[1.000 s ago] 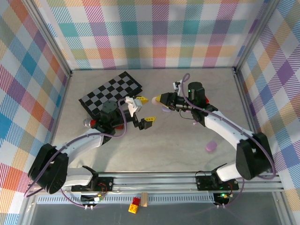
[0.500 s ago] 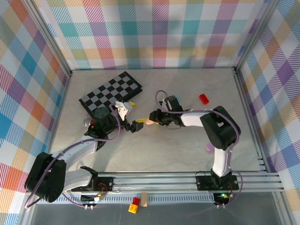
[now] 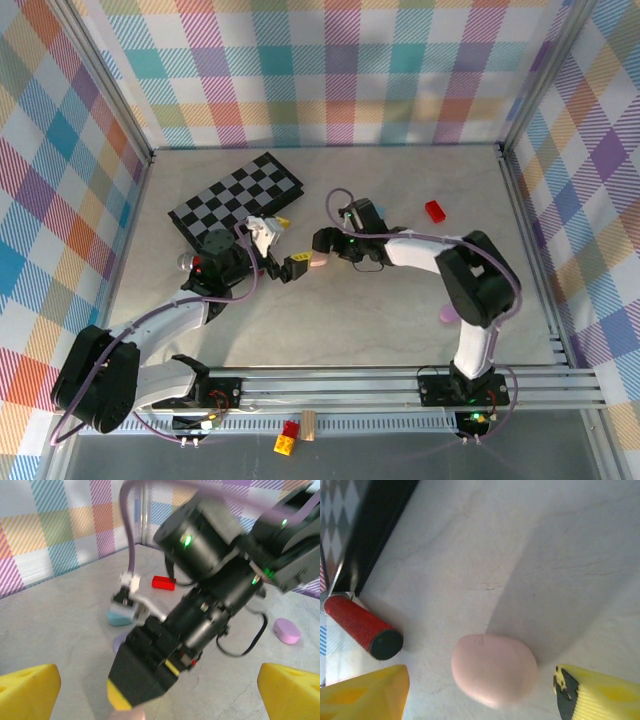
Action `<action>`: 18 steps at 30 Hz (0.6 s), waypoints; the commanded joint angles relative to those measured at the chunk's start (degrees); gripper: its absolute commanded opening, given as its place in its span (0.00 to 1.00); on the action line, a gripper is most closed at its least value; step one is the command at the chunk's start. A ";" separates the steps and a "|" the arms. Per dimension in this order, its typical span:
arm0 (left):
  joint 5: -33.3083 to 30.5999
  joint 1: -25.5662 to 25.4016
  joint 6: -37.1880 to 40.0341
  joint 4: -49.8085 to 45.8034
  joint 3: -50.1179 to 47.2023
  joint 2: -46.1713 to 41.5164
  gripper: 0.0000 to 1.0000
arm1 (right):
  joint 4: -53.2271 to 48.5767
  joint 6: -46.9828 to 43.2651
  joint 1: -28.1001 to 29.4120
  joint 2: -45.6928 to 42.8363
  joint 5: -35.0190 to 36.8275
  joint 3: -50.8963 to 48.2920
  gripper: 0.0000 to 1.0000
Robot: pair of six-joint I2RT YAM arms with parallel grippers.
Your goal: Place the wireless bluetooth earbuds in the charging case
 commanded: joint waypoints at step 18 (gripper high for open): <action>-0.47 -8.98 0.10 5.32 4.62 10.91 1.00 | -53.90 19.28 -17.90 -43.58 28.80 -20.93 0.96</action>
